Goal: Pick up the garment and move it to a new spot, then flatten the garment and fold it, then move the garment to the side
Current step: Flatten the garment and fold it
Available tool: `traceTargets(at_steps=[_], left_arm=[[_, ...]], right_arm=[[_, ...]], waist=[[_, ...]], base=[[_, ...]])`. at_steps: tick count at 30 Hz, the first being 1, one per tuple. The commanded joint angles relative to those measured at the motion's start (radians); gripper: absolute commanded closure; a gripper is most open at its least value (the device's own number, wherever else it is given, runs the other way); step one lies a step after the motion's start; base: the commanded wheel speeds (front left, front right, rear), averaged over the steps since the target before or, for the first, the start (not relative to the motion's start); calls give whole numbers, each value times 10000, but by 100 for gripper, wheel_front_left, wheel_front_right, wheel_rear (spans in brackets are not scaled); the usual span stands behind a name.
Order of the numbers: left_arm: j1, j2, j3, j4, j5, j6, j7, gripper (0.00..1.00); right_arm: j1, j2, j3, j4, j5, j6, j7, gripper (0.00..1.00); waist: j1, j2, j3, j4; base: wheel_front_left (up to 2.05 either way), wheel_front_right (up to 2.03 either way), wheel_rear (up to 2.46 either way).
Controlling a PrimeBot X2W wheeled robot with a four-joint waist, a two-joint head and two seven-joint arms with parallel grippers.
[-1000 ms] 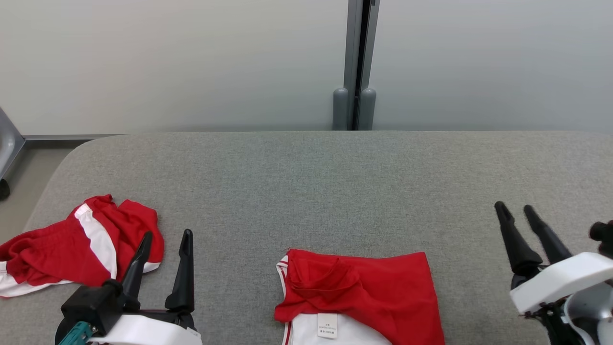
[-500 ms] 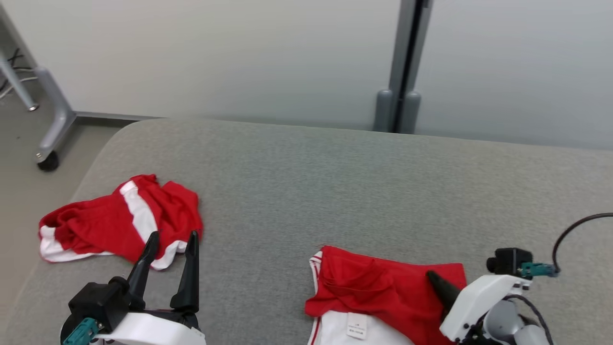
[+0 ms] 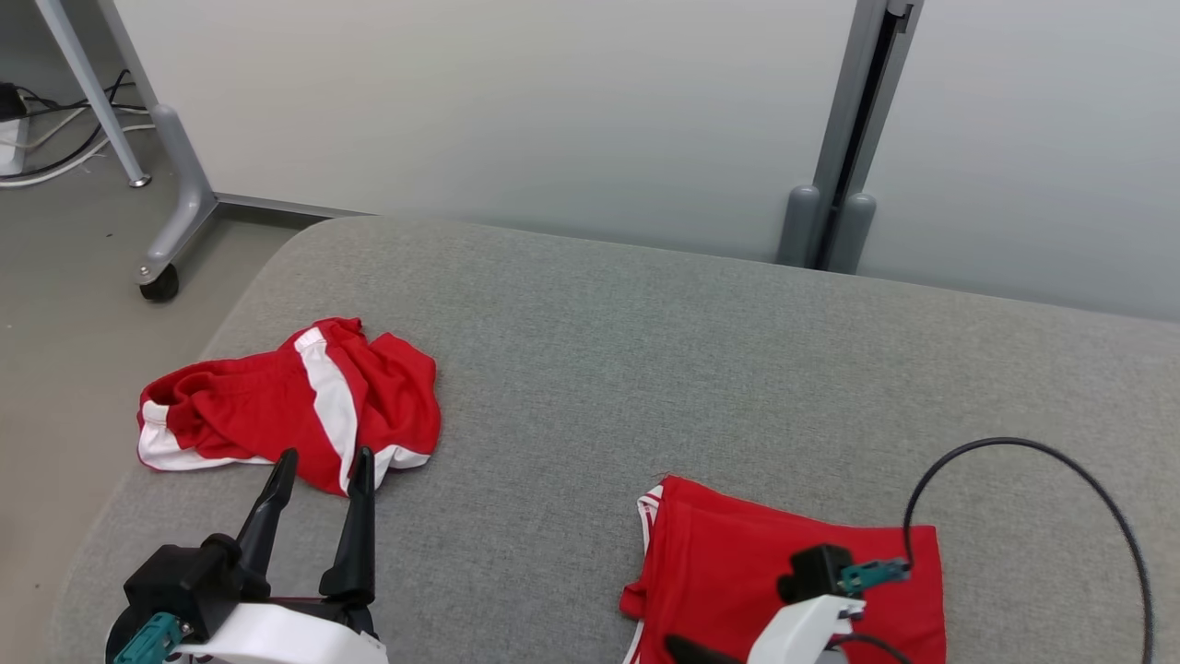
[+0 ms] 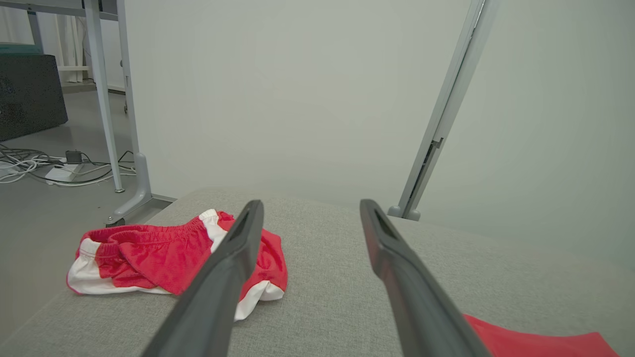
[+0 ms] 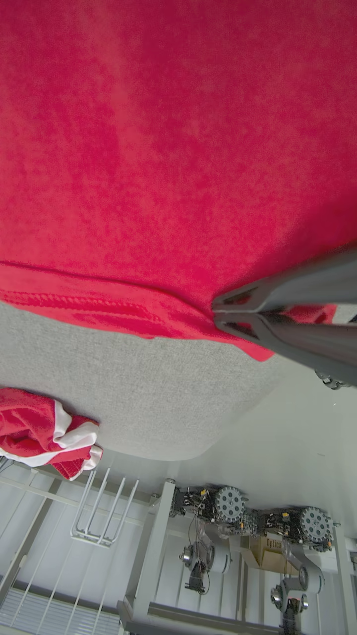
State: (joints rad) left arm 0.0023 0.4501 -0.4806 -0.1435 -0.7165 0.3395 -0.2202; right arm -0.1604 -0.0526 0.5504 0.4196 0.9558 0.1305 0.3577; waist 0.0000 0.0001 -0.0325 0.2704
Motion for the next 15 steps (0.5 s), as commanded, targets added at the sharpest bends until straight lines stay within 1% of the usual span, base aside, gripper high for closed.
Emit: traceTargets(at_steps=[1, 5, 9, 10, 11, 12, 13, 15], left_arm=[[42, 37, 46, -19, -27, 31, -7, 0], [13, 59, 70, -83, -4, 66, -25, 0], [28, 65, 98, -140, 9, 103, -66, 0], [28, 65, 98, -140, 9, 103, -66, 0], [24, 57, 106, -153, 6, 100, -76, 0], [34, 35, 126, -167, -3, 110, -88, 0], [34, 35, 126, -167, -3, 110, -88, 0], [42, 3, 156, -184, -7, 112, -117, 0]], right_arm=[[60, -23, 185, -258, 193, 6, 83, 100], [127, -38, 564, -1415, 909, 7, -52, 100], [-130, -533, 417, -2454, 791, 7, -619, 100], [-130, -533, 417, -2454, 791, 7, -619, 100], [-178, -667, 292, -2685, 718, 7, -785, 100], [-280, -956, -72, -3086, 570, 7, -1083, 100], [-280, -956, -72, -3086, 570, 7, -1083, 100], [-393, -1332, -537, -3443, 295, 7, -1331, 100]], waist=[[0, -1, 15, -82], [0, -1, 39, -373], [0, -1, 52, -750], [0, -1, 52, -750], [0, -1, 48, -847], [0, -1, 32, -1045], [0, -1, 32, -1045], [0, -1, 31, -1260]], base=[[0, 0, 0], [0, 0, 0], [0, 0, 0], [0, 0, 0], [0, 0, 0], [0, 0, 0], [0, 0, 0], [0, 0, 0]])
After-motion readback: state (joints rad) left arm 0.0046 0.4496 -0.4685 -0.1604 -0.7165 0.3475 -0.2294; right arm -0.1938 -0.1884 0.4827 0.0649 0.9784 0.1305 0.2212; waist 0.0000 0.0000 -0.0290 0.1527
